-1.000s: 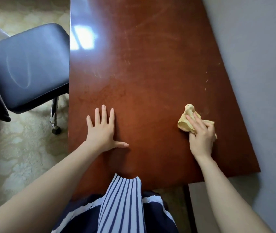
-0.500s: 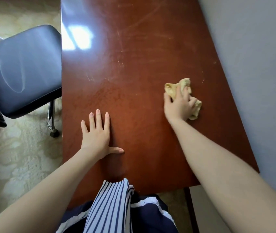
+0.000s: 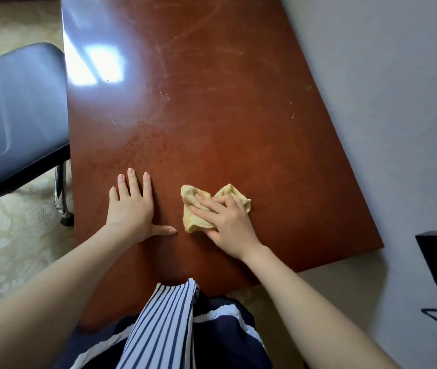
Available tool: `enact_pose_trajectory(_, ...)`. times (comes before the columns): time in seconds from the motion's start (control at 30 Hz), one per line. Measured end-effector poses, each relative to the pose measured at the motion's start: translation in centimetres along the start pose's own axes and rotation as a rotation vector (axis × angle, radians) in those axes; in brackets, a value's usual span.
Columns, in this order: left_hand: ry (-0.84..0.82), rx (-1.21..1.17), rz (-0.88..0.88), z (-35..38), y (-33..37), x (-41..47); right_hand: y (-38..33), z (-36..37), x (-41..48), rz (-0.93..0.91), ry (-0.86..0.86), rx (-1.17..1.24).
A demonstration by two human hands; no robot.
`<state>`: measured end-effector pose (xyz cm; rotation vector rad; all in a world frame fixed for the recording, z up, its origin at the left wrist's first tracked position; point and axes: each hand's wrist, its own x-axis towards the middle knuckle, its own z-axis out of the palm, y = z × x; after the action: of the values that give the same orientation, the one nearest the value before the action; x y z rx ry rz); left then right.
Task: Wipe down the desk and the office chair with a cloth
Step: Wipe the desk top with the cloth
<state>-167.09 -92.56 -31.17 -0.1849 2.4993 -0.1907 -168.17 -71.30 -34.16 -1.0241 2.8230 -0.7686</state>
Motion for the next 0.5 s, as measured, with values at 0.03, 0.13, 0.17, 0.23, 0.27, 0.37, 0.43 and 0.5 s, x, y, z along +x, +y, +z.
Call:
enact_pose_trajectory(0.03, 0.003, -0.015, 0.002, 0.1, 0.1, -0.1, 1.0, -0.6, -1.1, -0.037, -0.012, 0.001)
enact_pose_trajectory(0.13, 0.014, -0.032, 0.007, 0.3, 0.1, -0.2, 4.0, -2.3, -3.9, -0.014, 0.024, -0.016)
enact_pose_trajectory(0.17, 0.012, -0.023, 0.005, 0.3, 0.1, -0.2, 5.0, -2.9, -4.6, 0.010, 0.058, -0.027)
enact_pose_trajectory(0.23, 0.011, -0.006, 0.000, 0.6, 0.0, -0.1, 7.2, -4.1, -5.3, 0.072, 0.135, -0.078)
enact_pose_trajectory(0.27, 0.013, -0.002, -0.001, 0.7, 0.1, 0.0, 8.4, -4.7, -5.4, 0.121, 0.169, -0.114)
enact_pose_trajectory(0.37, 0.017, 0.009, 0.001, 0.8, 0.4, 0.0, 11.7, -6.5, -4.4, 0.381, 0.230, -0.181)
enact_pose_trajectory(0.43, 0.018, 0.020, 0.000, 0.8, 0.5, 0.0, 13.5, -7.3, -2.6, 0.563, 0.242, -0.183)
enact_pose_trajectory(0.5, 0.014, 0.029, 0.000, 0.7, 0.5, -0.1, 15.1, -8.1, -0.2, 0.673, 0.266, -0.188)
